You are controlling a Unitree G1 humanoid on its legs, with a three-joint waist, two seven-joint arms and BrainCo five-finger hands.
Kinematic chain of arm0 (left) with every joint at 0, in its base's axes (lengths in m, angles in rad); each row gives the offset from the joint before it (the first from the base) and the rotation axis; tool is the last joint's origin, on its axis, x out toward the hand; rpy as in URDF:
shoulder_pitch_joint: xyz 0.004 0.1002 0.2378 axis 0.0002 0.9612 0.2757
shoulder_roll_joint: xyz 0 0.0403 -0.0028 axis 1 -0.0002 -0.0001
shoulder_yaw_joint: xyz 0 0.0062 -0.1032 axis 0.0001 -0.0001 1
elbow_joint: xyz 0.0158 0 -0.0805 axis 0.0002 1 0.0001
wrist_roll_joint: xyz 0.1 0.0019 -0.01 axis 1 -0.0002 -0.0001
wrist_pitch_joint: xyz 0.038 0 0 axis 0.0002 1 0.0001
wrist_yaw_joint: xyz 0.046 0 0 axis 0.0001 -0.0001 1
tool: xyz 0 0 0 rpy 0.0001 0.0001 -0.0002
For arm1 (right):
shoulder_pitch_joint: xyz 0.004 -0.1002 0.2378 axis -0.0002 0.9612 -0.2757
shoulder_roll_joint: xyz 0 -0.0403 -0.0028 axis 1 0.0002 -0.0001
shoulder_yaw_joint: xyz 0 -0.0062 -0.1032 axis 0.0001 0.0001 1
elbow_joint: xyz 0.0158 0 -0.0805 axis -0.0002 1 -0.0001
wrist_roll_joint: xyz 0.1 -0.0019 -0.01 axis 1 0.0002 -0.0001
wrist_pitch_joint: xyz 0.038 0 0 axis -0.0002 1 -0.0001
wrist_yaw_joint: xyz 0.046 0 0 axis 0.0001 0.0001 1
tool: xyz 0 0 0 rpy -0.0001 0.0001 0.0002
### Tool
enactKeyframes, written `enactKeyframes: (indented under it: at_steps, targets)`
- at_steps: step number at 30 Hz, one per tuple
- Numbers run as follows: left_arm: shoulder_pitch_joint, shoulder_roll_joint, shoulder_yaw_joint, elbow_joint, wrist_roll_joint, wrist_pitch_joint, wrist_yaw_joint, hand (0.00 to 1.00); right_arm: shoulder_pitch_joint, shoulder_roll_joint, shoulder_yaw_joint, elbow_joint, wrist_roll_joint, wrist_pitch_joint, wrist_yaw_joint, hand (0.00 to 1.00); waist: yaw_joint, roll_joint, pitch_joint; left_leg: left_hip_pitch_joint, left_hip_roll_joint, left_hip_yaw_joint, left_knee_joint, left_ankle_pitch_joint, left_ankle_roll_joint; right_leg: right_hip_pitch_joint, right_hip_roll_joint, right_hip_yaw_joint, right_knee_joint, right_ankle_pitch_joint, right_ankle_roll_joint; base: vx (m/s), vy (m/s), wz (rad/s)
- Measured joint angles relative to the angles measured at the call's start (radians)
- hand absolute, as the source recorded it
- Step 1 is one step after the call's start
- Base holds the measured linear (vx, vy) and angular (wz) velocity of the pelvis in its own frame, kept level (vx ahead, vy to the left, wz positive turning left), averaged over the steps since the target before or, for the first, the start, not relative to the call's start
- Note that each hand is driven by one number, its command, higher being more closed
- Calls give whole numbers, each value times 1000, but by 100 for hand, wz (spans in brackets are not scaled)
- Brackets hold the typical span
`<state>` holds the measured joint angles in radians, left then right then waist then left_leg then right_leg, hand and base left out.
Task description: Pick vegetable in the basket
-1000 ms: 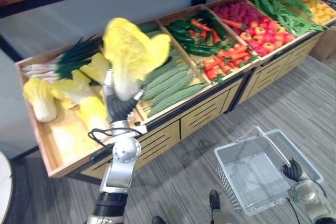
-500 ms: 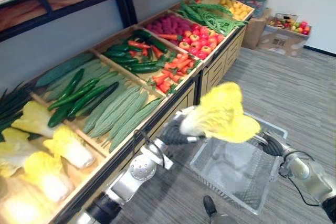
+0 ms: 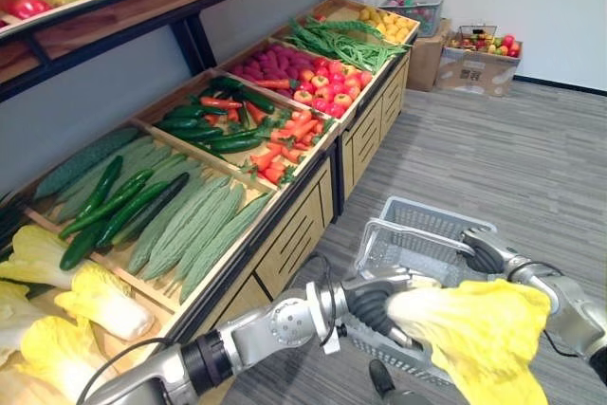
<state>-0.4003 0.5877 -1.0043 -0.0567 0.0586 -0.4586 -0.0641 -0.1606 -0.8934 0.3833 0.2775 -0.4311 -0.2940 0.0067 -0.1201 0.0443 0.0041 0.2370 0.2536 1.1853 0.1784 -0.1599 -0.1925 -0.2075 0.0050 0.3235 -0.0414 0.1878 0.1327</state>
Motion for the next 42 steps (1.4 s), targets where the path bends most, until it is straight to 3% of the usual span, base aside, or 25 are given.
enactKeyframes:
  at_steps: [6, 11, 17, 28, 29, 34, 42]
  targets:
    - [-3, 4, -7, 93, 46, -4, -17, 100, -29, -34, 27, -46, 41, -13, 8, 100, -13, 10, 1, 28, 9, 43, 1, 1, -2, -19, 13, -39, 39, -22, -23, -80, -43, -18]
    - [-7, -4, -5, 208, 158, -5, -19, 100, -38, -37, 32, -76, 59, -17, 27, 100, -33, 14, 1, 32, 14, 50, -1, 3, -6, -27, 14, -68, 48, -19, -21, -64, -27, -5]
    - [-7, -60, 0, 358, 282, 1, -17, 100, -36, -38, 36, -135, 61, -18, 47, 100, -37, 6, 5, 27, 13, 50, 0, -7, -18, -25, 11, -69, 41, -13, -28, -64, 4, 1]
    - [-33, -143, 82, 538, 358, 32, 20, 100, -35, -27, 59, -194, 118, -42, 72, 100, -40, -1, 30, 38, 13, 68, -4, -8, -19, -12, 11, -69, 28, -13, -28, -56, 1, -1]
    - [-36, -154, 92, 553, 359, 33, 22, 0, -35, -27, 59, -194, 118, -42, 74, 100, -40, -2, 33, 38, 13, 69, -4, -8, -19, -12, 11, -69, 28, -13, -28, -76, -20, -2]
    - [-47, -197, 130, 585, 395, 52, 44, 0, -35, -26, 58, -195, 126, -42, 89, 100, -41, -9, 63, 38, 13, 70, -5, -8, -19, -12, 12, -68, 26, -13, -28, -93, -33, -1]
    - [-56, -205, 149, 585, 395, 62, 52, 0, -33, -3, 57, -195, 128, -38, 111, 100, -40, -14, 72, 32, 13, 62, -6, -8, -19, -14, 9, -77, 26, -13, -28, -93, -34, 3]
